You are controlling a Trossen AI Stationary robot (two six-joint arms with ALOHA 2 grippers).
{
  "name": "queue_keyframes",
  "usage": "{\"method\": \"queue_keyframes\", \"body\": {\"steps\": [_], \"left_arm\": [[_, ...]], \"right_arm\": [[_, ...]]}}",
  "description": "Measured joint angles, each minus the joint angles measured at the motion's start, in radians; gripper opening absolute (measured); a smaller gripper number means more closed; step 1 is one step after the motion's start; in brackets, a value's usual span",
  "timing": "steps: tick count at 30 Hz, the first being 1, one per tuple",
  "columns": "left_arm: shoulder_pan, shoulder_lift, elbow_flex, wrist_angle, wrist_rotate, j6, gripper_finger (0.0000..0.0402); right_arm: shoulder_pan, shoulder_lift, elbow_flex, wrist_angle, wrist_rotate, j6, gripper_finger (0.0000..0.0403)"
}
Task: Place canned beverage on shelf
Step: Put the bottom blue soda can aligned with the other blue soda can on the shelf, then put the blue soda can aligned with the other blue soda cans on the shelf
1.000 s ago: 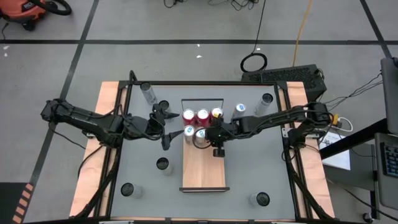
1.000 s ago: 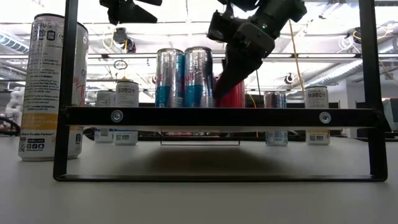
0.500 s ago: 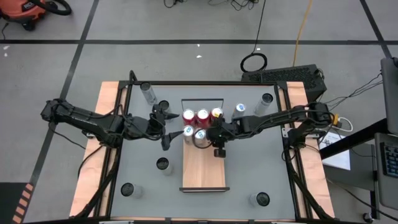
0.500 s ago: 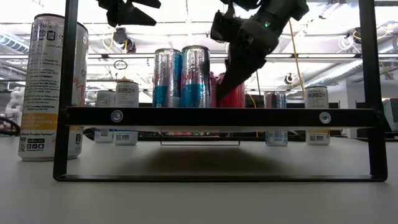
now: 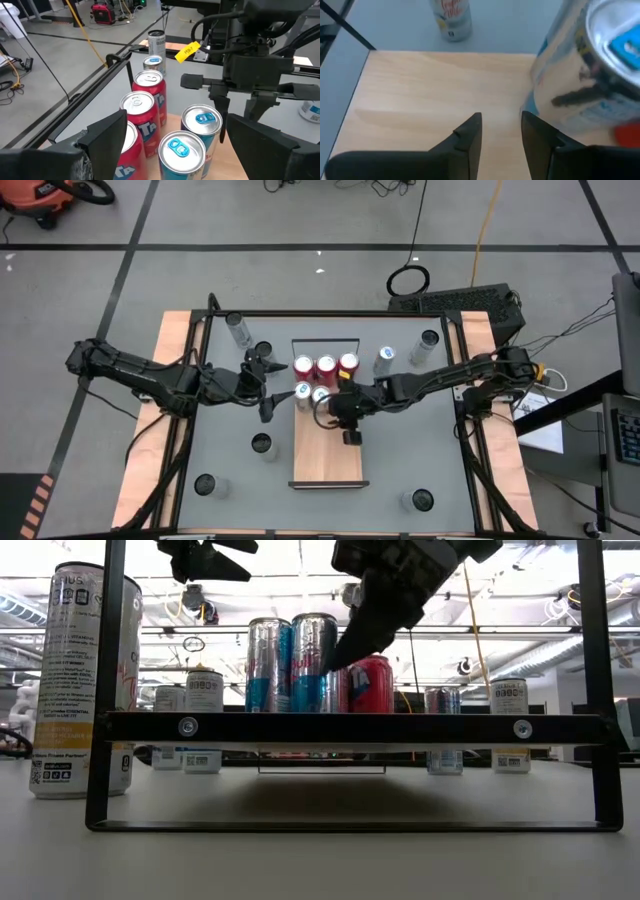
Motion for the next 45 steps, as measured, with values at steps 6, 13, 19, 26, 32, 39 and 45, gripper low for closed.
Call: {"method": "queue_keyframes", "body": {"steps": [6,13,19,26,32,39,45], "left_arm": [[0.0,0.0,0.0,0.0,0.0,0.0,0.0338],[0.0,0.0,0.0,0.0,0.0,0.0,0.0338],[0.0,0.0,0.0,0.0,0.0,0.0,0.0338],[-0.003,0.0,0.0,0.0,0.0,0.0,0.0338],[-0.018,0.0,0.0,-0.001,-0.001,0.0,0.0338],[-0.036,0.0,0.0,-0.012,-0.001,0.001,0.0338],[-0.037,0.0,0.0,-0.007,-0.008,0.022,0.0338]], "right_arm": [[-0.007,0.0,0.0,0.02,0.026,-0.016,0.01],[-0.007,0.0,0.0,0.064,0.025,-0.046,0.01],[-0.012,0.0,0.0,0.099,0.025,-0.064,0.01],[-0.023,0.0,0.0,0.102,0.021,-0.076,0.01],[-0.019,-0.013,0.0,0.093,-0.08,-0.073,0.01],[-0.006,-0.169,0.0,-0.042,-0.068,-0.057,0.01],[-0.008,-0.357,0.0,-0.199,0.094,-0.009,0.01]]}}
